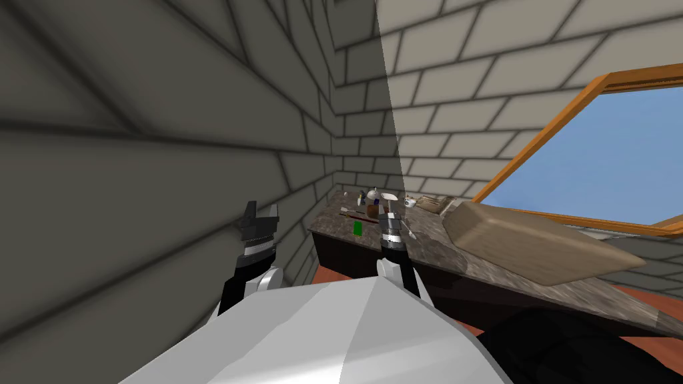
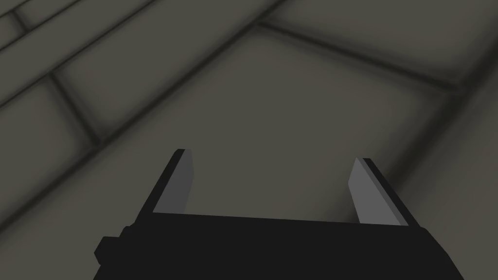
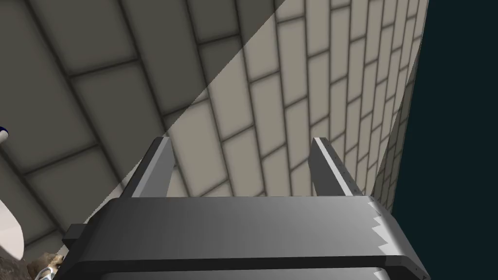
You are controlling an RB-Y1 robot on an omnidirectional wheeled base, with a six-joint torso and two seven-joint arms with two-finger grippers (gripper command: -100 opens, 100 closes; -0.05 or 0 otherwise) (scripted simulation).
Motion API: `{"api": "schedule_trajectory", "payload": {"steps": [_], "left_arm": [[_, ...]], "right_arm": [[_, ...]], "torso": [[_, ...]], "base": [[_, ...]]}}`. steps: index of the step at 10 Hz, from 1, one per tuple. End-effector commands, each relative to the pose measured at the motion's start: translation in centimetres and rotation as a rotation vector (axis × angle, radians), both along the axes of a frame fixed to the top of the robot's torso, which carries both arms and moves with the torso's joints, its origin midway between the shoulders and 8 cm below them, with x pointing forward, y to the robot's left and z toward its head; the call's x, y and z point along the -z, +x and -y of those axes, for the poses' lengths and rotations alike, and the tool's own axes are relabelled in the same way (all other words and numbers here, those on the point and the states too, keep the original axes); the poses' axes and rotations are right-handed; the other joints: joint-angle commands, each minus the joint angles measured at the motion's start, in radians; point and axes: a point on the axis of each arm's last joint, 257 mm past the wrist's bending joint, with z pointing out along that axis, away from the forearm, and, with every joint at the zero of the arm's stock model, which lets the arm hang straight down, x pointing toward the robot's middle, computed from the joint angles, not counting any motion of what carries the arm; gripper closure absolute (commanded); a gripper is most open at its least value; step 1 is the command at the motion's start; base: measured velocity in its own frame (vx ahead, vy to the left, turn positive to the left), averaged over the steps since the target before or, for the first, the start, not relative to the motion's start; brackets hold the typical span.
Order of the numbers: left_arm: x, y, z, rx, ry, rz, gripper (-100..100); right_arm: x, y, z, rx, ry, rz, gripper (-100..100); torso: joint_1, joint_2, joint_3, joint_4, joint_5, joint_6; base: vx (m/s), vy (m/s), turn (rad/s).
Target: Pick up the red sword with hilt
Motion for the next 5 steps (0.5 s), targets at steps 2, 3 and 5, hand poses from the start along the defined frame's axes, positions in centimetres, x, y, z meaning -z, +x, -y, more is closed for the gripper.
{"api": "schedule_trajectory", "payload": {"steps": [2, 3, 5], "left_arm": [[0.0, 0.0, 0.0, 0.000, 0.000, 0.000, 0], [0.0, 0.0, 0.0, 0.000, 0.000, 0.000, 0], [0.0, 0.0, 0.0, 0.000, 0.000, 0.000, 0]], "right_arm": [[1.3, 0.1, 0.2, 0.000, -0.084, -0.043, -100], [2.1, 0.1, 0.5, 0.005, -0.129, -0.070, -100], [4.3, 0.1, 1.7, 0.028, -0.224, -0.138, -100]], "torso": [[0.000, 0.001, 0.000, 0.000, 0.000, 0.000], [-0.001, 0.001, 0.001, 0.000, 0.000, 0.000], [-0.002, 0.002, 0.001, 0.000, 0.000, 0.000]], "base": [[-0.017, -0.006, 0.073], [-0.025, -0.017, 0.127], [-0.045, -0.020, 0.152]]}}
